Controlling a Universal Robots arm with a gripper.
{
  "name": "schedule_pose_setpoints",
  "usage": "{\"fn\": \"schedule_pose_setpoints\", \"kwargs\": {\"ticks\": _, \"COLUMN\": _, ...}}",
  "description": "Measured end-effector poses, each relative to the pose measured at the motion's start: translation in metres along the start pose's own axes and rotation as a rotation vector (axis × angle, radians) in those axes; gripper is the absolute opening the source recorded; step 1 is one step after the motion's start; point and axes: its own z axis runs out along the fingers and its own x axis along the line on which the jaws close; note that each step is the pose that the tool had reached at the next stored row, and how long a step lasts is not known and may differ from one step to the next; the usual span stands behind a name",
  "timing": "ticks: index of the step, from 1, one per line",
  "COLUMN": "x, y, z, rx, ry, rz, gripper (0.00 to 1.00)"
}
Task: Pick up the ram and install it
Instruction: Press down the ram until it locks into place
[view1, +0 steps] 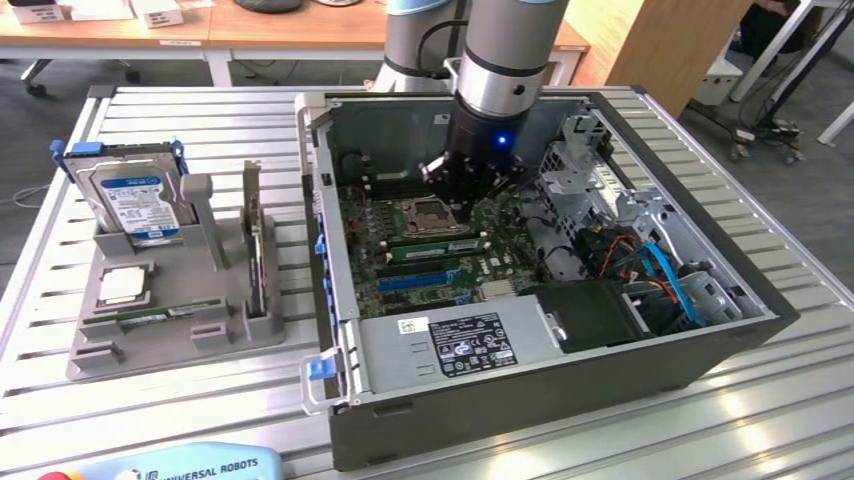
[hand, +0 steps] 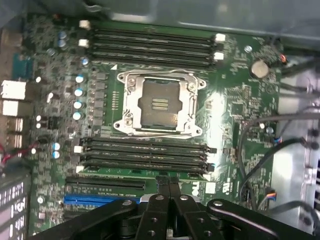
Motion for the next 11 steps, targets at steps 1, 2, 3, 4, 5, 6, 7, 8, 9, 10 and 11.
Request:
{"fn": "schedule_pose_setpoints", "kwargs": {"ticks": 1, "x": 0.0, "y": 0.0, "z": 0.0, "rx": 0.0006, "ry": -0.0007, "rz": 0.016, "gripper": 0.1}}
{"fn": "schedule_pose_setpoints", "kwargs": {"ticks": 2, "x": 0.0, "y": 0.0, "z": 0.0, "rx": 0.001, "ry": -0.0014, "rz": 0.032, "gripper": 0.1}}
{"fn": "schedule_pose_setpoints", "kwargs": {"ticks": 3, "x": 0.0, "y": 0.0, "z": 0.0, "rx": 0.0015, "ry": -0.0022, "rz": 0.047, "gripper": 0.1}}
{"fn": "schedule_pose_setpoints", "kwargs": {"ticks": 4, "x": 0.0, "y": 0.0, "z": 0.0, "rx": 0.0018, "ry": -0.0027, "rz": 0.059, "gripper": 0.1}}
{"fn": "schedule_pose_setpoints", "kwargs": {"ticks": 5, "x": 0.0, "y": 0.0, "z": 0.0, "rx": 0.0019, "ry": -0.0027, "rz": 0.061, "gripper": 0.1}}
{"fn": "schedule_pose_setpoints", "kwargs": {"ticks": 6, "x": 0.0, "y": 0.0, "z": 0.0, "rx": 0.0019, "ry": -0.0028, "rz": 0.061, "gripper": 0.1}}
{"fn": "schedule_pose_setpoints", "kwargs": {"ticks": 7, "x": 0.0, "y": 0.0, "z": 0.0, "rx": 0.0019, "ry": -0.0028, "rz": 0.061, "gripper": 0.1}}
{"fn": "schedule_pose_setpoints", "kwargs": {"ticks": 8, "x": 0.0, "y": 0.0, "z": 0.0, "rx": 0.0019, "ry": -0.0028, "rz": 0.061, "gripper": 0.1}}
{"fn": "schedule_pose_setpoints", "kwargs": {"ticks": 9, "x": 0.0, "y": 0.0, "z": 0.0, "rx": 0.0019, "ry": -0.0028, "rz": 0.061, "gripper": 0.1}}
{"fn": "schedule_pose_setpoints", "kwargs": {"ticks": 10, "x": 0.0, "y": 0.0, "z": 0.0, "rx": 0.0019, "ry": -0.0026, "rz": 0.061, "gripper": 0.1}}
{"fn": "schedule_pose_setpoints", "kwargs": {"ticks": 11, "x": 0.0001, "y": 0.0, "z": 0.0, "rx": 0.0019, "ry": -0.0014, "rz": 0.062, "gripper": 0.1}}
